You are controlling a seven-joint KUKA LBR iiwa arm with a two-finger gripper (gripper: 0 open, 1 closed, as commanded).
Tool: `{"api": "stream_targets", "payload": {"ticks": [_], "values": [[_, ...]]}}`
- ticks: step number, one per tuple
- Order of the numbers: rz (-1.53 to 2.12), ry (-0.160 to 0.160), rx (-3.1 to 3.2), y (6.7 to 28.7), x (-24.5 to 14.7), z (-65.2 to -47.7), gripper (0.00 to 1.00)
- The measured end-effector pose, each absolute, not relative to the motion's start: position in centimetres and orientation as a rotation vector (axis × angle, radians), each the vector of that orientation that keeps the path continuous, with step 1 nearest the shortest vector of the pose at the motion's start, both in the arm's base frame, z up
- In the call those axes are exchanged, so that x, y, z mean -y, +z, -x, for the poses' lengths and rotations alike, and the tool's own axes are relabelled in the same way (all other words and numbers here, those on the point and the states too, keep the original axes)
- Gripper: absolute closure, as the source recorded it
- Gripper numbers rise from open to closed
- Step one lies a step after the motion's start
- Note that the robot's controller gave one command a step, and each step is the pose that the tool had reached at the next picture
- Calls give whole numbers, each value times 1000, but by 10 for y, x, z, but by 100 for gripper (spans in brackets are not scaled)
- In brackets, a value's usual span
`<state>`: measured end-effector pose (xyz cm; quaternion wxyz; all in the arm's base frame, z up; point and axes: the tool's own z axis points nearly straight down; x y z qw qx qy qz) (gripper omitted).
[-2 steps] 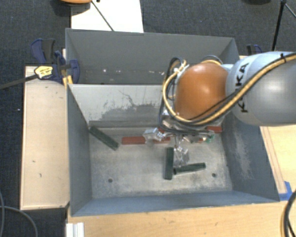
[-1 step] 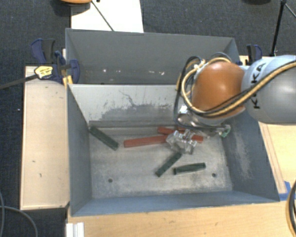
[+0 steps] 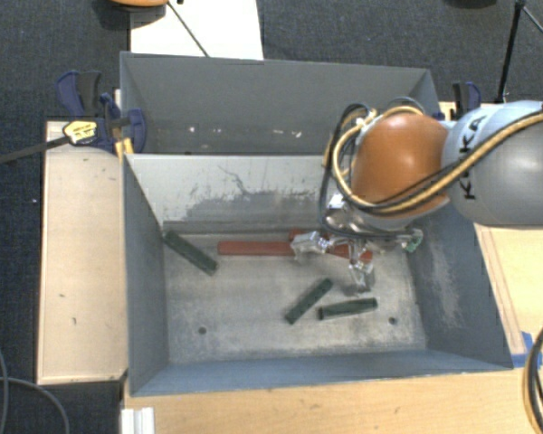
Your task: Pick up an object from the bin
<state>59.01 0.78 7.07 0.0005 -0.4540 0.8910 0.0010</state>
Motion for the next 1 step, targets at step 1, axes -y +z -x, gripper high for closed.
{"api": "stream_targets", "payload": {"ticks": [1], "values": [[1423, 3, -2799, 71, -8, -590, 0]]}}
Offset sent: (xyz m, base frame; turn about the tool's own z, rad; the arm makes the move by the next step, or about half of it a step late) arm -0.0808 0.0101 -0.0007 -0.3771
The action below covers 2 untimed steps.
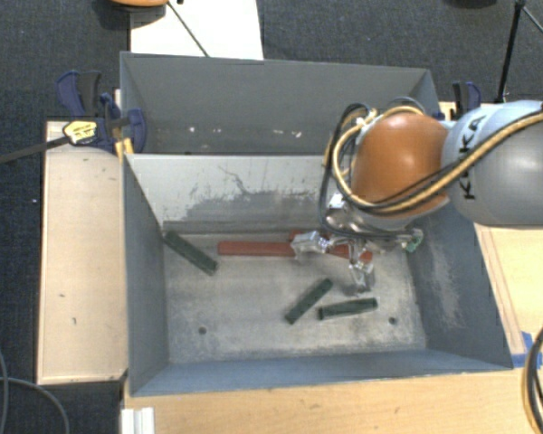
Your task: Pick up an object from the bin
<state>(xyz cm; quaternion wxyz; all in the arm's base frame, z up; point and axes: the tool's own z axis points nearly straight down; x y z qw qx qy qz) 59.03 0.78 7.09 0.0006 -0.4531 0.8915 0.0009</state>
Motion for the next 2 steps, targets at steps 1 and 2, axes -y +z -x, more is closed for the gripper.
{"api": "stream_targets", "payload": {"ticks": [1, 2], "values": [[1912, -3, -2480, 72, -19, -512, 100], [1911, -3, -2481, 72, -19, -512, 100]]}}
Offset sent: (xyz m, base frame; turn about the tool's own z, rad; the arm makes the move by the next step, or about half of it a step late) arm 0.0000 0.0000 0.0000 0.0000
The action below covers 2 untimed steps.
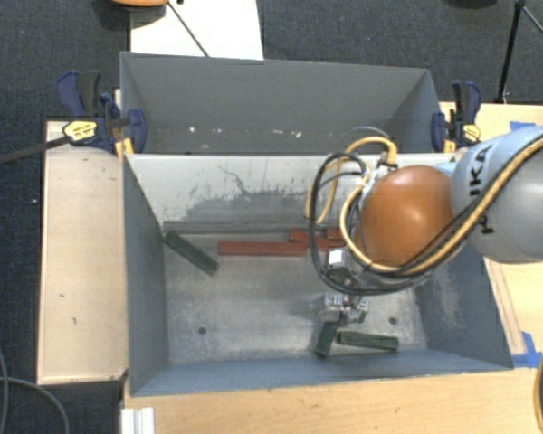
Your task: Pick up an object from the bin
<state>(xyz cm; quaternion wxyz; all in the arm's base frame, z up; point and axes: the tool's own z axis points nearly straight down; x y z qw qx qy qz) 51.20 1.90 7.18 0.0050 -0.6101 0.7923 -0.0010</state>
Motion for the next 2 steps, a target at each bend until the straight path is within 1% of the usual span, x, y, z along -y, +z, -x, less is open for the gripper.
{"api": "stream_targets", "payload": {"ticks": [1, 2], "values": [[1984, 1, -2434, 207, -43, -505, 100], [1978, 3, -2441, 206, -43, -505, 100]]}}
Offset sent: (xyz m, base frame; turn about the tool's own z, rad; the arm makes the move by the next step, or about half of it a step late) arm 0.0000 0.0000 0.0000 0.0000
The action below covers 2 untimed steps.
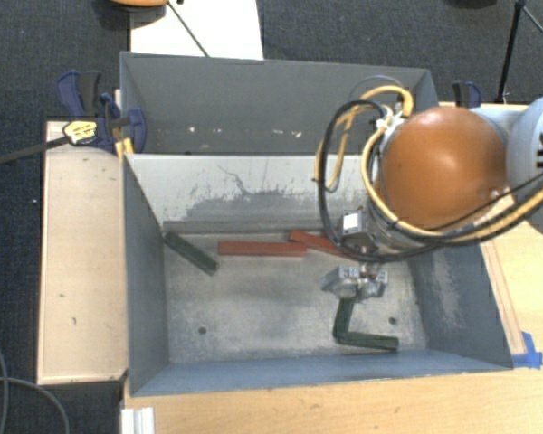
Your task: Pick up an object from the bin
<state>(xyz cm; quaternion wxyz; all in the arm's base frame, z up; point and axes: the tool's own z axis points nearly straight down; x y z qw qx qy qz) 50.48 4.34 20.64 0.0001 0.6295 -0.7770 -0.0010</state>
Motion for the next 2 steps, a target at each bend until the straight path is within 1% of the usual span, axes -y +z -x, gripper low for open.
{"api": "stream_targets", "payload": {"ticks": [2], "values": [[-1971, -4, 2442, 206, -43, -505, 100]]}}
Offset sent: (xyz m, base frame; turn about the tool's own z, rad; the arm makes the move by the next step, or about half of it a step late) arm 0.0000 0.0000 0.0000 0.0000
